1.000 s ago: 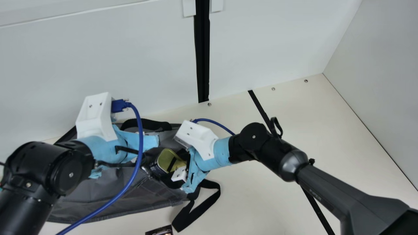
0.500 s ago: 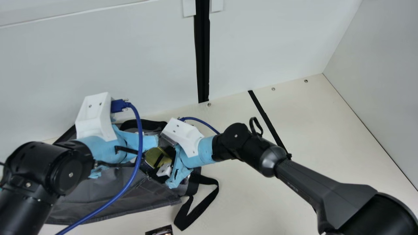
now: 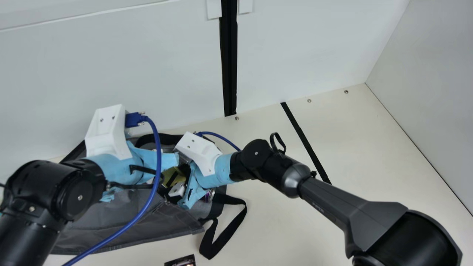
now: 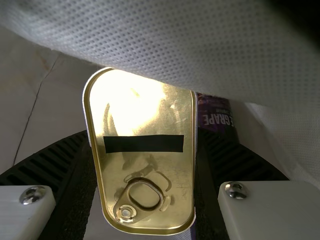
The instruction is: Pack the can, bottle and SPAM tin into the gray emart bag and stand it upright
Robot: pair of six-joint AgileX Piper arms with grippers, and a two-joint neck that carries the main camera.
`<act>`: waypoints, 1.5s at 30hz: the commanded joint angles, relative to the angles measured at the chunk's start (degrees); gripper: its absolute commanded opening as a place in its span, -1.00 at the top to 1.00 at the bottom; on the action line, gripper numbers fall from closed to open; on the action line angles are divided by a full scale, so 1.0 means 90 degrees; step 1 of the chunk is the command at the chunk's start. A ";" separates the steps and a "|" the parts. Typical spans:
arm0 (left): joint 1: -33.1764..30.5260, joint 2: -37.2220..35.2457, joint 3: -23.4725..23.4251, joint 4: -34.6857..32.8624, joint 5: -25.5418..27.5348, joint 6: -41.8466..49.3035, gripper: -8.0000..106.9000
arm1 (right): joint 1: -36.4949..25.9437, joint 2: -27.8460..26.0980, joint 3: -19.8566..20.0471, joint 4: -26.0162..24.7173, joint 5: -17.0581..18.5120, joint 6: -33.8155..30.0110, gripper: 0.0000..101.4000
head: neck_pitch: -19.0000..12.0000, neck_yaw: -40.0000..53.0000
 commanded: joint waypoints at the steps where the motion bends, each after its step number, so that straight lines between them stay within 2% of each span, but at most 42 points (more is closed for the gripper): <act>1: 0.0000 0.0000 0.0000 0.0000 0.0000 0.0000 1.00 | 0.0009 0.0006 -0.0013 -0.0005 -0.0031 0.0016 0.54 | -0.0154 -0.0005; 22: 0.0000 0.0000 0.0000 0.0000 0.0000 0.0000 1.00 | 0.0036 -0.0095 0.0076 -0.0006 -0.0054 0.0052 -0.85 | -0.0154 -0.0005; 32: 0.0000 0.0000 0.0000 0.0000 0.0000 0.0000 1.00 | -0.0045 -0.0281 0.0207 -0.0019 0.0025 0.0020 -0.87 | -0.0154 -0.0005; 45: 0.0000 0.0000 0.0000 0.0000 0.0000 0.0000 1.00 | -0.0381 -0.0742 0.0545 0.0021 0.0338 -0.0184 -0.87 | -0.0154 -0.0005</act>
